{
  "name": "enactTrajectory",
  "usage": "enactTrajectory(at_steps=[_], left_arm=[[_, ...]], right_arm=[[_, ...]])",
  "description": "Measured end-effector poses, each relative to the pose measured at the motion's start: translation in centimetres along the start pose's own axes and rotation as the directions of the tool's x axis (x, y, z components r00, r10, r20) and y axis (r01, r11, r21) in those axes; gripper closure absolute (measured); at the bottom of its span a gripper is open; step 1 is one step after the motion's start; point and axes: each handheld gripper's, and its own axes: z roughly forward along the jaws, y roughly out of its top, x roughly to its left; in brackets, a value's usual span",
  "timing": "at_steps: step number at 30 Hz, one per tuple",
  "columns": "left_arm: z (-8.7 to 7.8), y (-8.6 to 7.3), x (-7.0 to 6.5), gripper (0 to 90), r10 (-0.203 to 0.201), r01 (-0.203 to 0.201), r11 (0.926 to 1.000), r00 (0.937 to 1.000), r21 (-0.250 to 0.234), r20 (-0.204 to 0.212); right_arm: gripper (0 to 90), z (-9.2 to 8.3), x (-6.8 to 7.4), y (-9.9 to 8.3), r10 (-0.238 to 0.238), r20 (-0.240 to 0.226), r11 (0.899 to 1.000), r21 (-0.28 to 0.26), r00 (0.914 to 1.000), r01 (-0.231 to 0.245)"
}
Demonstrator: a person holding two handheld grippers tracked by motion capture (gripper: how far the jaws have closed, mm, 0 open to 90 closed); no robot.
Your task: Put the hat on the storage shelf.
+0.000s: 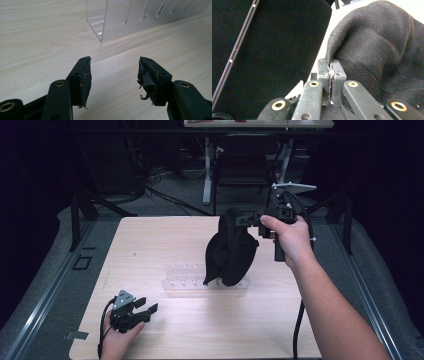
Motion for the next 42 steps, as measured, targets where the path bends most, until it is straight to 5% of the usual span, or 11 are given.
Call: enactTrajectory(at_steps=[16, 27, 42], left_arm=[[0.0, 0.4, -0.5, 44.4, 0.012, -0.012, 0.9998, 0.9998, -0.014, 0.012], [-0.2, 1.5, -1.9, 47.6, 0.057, -0.055, 0.9972, 0.9972, -0.051, 0.048], [0.3, 6.6, -5.7, 50.6, 0.157, -0.143, 0.9813, 0.9814, -0.129, 0.110]], right_arm=[[88.4, 1.3, 0.1, 0.1, -0.004, 0.006, 1.000, 0.008, 1.0000, 0.004], [88.3, 3.0, 1.0, -0.4, -0.010, -0.046, 1.000, 0.019, 0.9989, 0.011], [87.9, 4.3, 1.5, -0.6, 0.013, -0.085, 1.000, 0.018, 0.9963, -0.011]])
